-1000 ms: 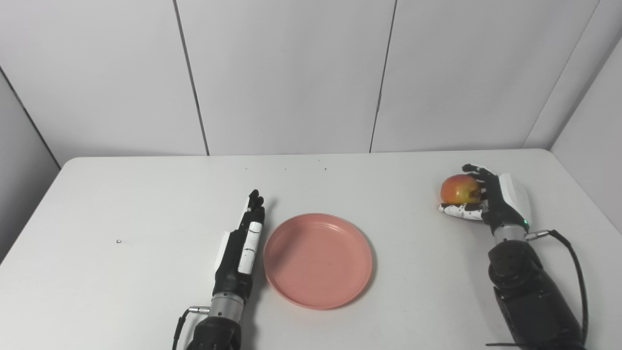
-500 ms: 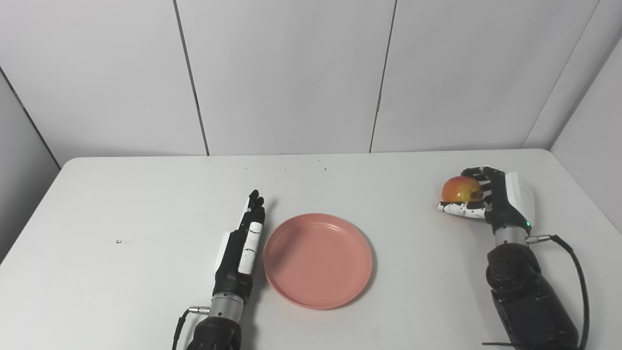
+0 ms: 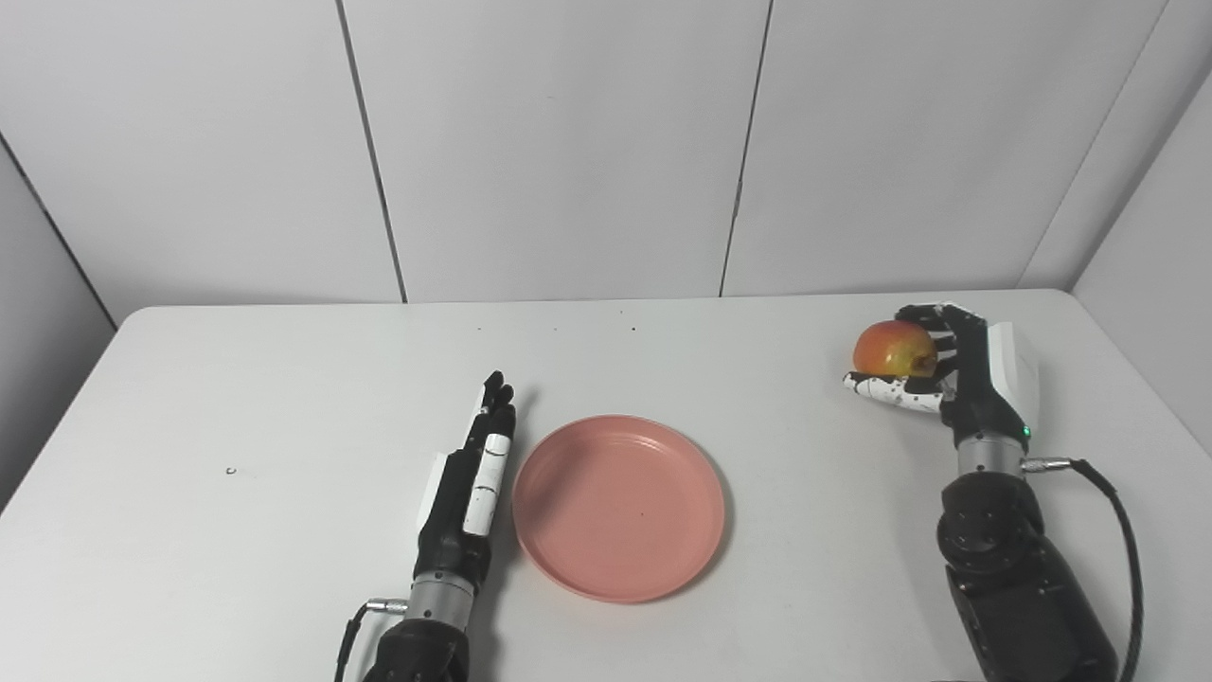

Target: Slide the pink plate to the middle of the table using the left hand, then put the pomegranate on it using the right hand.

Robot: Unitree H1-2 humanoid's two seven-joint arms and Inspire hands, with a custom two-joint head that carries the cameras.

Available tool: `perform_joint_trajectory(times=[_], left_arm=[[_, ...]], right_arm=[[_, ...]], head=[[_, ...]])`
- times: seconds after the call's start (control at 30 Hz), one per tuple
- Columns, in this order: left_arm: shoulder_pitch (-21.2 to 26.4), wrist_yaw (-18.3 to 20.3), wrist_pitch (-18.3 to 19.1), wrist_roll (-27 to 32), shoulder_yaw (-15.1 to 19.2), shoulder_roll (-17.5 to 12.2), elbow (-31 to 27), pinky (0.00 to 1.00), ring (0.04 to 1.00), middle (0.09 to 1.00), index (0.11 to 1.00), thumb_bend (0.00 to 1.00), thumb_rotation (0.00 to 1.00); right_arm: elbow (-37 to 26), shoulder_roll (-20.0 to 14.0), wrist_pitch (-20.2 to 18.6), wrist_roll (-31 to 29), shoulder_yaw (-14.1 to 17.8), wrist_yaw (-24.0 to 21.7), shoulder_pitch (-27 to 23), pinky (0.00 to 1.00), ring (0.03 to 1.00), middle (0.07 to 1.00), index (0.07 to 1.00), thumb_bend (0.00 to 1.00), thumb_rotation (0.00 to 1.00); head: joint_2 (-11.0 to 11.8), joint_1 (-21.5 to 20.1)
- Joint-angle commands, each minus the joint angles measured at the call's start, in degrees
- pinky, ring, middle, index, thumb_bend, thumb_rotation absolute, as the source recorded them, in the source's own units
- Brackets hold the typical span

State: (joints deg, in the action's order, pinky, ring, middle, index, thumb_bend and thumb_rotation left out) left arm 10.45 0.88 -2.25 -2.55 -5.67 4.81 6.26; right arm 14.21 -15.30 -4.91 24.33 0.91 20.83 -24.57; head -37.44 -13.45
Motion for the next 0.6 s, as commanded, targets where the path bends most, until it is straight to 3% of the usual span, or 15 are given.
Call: perform_joint_trajectory(times=[0.0, 0.27, 0.57], left_arm=[[0.7, 0.4, -1.1, 0.4, -0.2, 0.3, -1.0, 1.0, 0.996, 1.0, 1.0, 0.67, 1.0], [0.8, 0.3, -1.2, 0.4, -0.1, 0.3, -1.0, 1.0, 0.999, 1.0, 1.0, 0.68, 1.0], [1.0, 0.0, -2.2, 0.8, 0.5, 0.3, -0.6, 1.0, 0.993, 0.999, 1.0, 0.68, 1.0]], right_arm=[[-3.5, -0.4, 2.2, 0.5, 0.4, 0.6, -1.4, 0.37, 0.414, 0.5, 0.52, 0.52, 0.0], [-12.3, 1.7, 4.0, 0.0, -1.4, -2.0, 0.5, 0.44, 0.448, 0.492, 0.503, 0.52, 0.0], [-20.1, 4.9, 4.2, -0.7, -4.9, -7.4, 3.4, 0.42, 0.434, 0.488, 0.521, 0.52, 0.0]], head=[[0.1, 0.1], [0.0, 0.1], [0.0, 0.1]])
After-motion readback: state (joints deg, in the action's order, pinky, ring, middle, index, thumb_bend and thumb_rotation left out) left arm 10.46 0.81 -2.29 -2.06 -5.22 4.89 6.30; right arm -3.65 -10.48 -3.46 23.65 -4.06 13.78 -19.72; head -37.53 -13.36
